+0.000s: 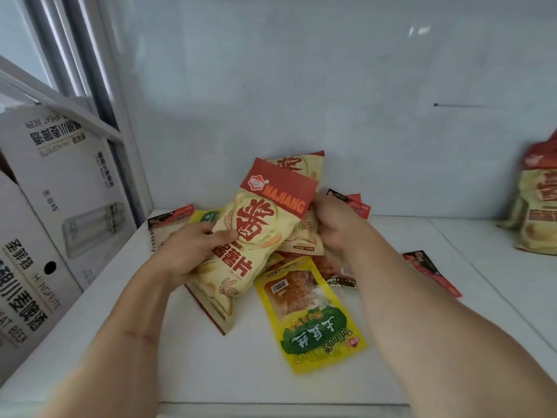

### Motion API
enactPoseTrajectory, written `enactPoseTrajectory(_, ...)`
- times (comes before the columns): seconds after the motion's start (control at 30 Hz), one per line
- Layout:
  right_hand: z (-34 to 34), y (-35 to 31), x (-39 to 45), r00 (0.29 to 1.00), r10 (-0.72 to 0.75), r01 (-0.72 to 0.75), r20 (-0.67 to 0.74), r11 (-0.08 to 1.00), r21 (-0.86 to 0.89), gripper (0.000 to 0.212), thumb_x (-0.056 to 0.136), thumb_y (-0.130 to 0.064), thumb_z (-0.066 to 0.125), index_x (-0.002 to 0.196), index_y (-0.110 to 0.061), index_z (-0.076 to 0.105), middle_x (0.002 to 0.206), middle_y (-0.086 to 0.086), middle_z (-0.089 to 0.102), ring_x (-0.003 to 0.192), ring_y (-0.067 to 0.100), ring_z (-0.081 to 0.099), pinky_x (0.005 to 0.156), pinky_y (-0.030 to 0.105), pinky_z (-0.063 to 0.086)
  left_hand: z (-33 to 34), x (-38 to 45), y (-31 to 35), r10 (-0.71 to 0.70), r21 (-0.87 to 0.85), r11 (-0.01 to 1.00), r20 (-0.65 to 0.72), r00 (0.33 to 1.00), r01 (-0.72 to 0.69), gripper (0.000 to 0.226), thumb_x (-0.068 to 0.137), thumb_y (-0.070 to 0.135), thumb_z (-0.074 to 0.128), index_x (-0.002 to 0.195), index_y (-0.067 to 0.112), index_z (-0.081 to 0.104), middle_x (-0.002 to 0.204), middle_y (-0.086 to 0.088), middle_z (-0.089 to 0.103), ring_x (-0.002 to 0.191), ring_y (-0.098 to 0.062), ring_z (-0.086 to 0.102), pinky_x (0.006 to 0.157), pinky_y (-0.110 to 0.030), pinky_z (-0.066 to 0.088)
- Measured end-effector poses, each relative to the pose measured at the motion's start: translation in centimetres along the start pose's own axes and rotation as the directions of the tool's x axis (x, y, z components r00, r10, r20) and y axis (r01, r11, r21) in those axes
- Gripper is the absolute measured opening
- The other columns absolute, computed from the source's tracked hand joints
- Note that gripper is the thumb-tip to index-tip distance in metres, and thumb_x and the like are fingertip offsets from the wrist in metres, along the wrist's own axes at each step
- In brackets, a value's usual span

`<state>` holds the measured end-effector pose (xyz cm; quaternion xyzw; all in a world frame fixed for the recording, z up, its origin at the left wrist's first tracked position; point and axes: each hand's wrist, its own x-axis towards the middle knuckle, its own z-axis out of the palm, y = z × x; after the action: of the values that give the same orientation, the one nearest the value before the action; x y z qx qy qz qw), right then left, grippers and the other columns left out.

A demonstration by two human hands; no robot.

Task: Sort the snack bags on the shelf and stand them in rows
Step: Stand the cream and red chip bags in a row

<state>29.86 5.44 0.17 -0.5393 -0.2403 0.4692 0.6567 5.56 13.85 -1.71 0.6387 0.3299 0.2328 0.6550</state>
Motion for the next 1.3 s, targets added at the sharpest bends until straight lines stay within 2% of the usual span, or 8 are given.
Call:
enactPoseTrajectory(0.2, -4.9, -2.1, -3.0, 0.993, -0.112, 0.115, -0.026, 0.988, 0.105, 0.014, 0.098, -0.018, 0.06, 0.111, -0.011, 0.061, 0.109, 0.013, 0.075, 0.1, 0.027, 0.072, 0.094, 0.054, 0.053, 4.0, -1.0, 1.9, 0.079, -0.195, 0.976, -0.079, 0.994, -0.094, 0.02, 0.097, 0.015, 0.059, 0.113, 0.006, 0.067, 0.104, -0.012, 0.077, 0.084, -0.022, 0.077, 0.06, -0.031, 0.061)
enactPoseTrajectory(0.33, -8.9, -4.2, -5.4, 0.981, -0.185, 0.191, -0.055, 0.973, 0.127, 0.02, 0.102, -0.023, 0.054, 0.12, -0.015, 0.06, 0.112, 0.009, 0.075, 0.099, 0.025, 0.073, 0.082, 0.046, 0.058, 8.1, -2.3, 3.5, 0.16, -0.292, 0.935, -0.159, 0.974, -0.201, 0.024, 0.102, 0.019, 0.053, 0.124, 0.015, 0.063, 0.108, -0.004, 0.077, 0.089, -0.017, 0.076, 0.06, -0.03, 0.061)
enactPoseTrajectory(0.47, -13.4, -6.0, -8.1, 0.967, -0.24, 0.248, -0.08, 0.963, 0.108, 0.028, 0.1, -0.025, 0.056, 0.126, -0.015, 0.059, 0.114, 0.008, 0.074, 0.107, 0.026, 0.07, 0.097, 0.052, 0.052, 13.9, -3.6, 5.1, 0.204, -0.347, 0.899, -0.209, 0.956, -0.268, 0.022, 0.103, 0.018, 0.052, 0.123, 0.015, 0.062, 0.098, -0.002, 0.079, 0.083, -0.019, 0.077, 0.058, -0.035, 0.061)
enactPoseTrajectory(0.6, -18.4, -7.1, -11.8, 0.964, -0.254, 0.261, -0.079, 0.961, 0.095, 0.029, 0.099, -0.023, 0.058, 0.126, -0.011, 0.059, 0.114, 0.009, 0.074, 0.107, 0.026, 0.07, 0.098, 0.051, 0.052, 20.5, -4.3, 5.3, 0.127, -0.397, 0.897, -0.186, 0.974, -0.193, 0.016, 0.1, 0.016, 0.057, 0.114, 0.014, 0.066, 0.095, -0.007, 0.079, 0.076, -0.022, 0.077, 0.056, -0.038, 0.061)
enactPoseTrajectory(0.73, -24.1, -8.3, -15.3, 0.95, -0.295, 0.303, -0.107, 0.95, 0.075, 0.022, 0.098, -0.02, 0.061, 0.117, -0.01, 0.064, 0.11, 0.01, 0.075, 0.103, 0.025, 0.072, 0.097, 0.051, 0.053, 27.3, -4.5, 4.4, 0.109, -0.386, 0.912, -0.1, 0.989, -0.139, 0.023, 0.096, 0.008, 0.059, 0.117, 0.007, 0.068, 0.106, -0.014, 0.077, 0.09, -0.03, 0.076, 0.07, -0.045, 0.062)
enactPoseTrajectory(0.87, -29.5, -9.3, -17.4, 0.933, -0.332, 0.341, -0.139, 0.938, 0.052, 0.012, 0.097, -0.019, 0.062, 0.107, -0.02, 0.067, 0.106, 0.004, 0.077, 0.099, 0.02, 0.073, 0.094, 0.047, 0.054, 33.1, -4.3, 3.5, 0.142, -0.412, 0.898, -0.067, 0.988, -0.157, 0.026, 0.098, 0.007, 0.057, 0.122, 0.011, 0.065, 0.112, -0.011, 0.076, 0.101, -0.031, 0.073, 0.085, -0.05, 0.059)
enactPoseTrajectory(1.03, -35.0, -10.2, -17.8, 0.903, -0.37, 0.379, -0.22, 0.925, -0.002, 0.03, 0.094, -0.02, 0.066, 0.124, -0.019, 0.064, 0.111, 0.003, 0.075, 0.103, 0.021, 0.072, 0.09, 0.046, 0.057, 38.3, -2.2, 3.3, 0.184, -0.397, 0.899, -0.041, 0.982, -0.185, 0.027, 0.098, 0.007, 0.057, 0.124, 0.01, 0.064, 0.113, -0.01, 0.075, 0.101, -0.03, 0.074, 0.077, -0.044, 0.062)
enactPoseTrajectory(1.3, -43.3, -11.2, -16.7, 0.858, -0.388, 0.39, -0.336, 0.919, -0.065, 0.02, 0.095, -0.019, 0.064, 0.115, -0.017, 0.066, 0.102, 0.003, 0.077, 0.093, 0.02, 0.075, 0.072, 0.038, 0.061, 45.7, 3.1, 3.3, 0.174, -0.404, 0.903, 0.025, 0.984, -0.149, 0.028, 0.094, 0.004, 0.062, 0.121, 0.01, 0.064, 0.112, -0.013, 0.075, 0.102, -0.035, 0.072, 0.084, -0.053, 0.058)
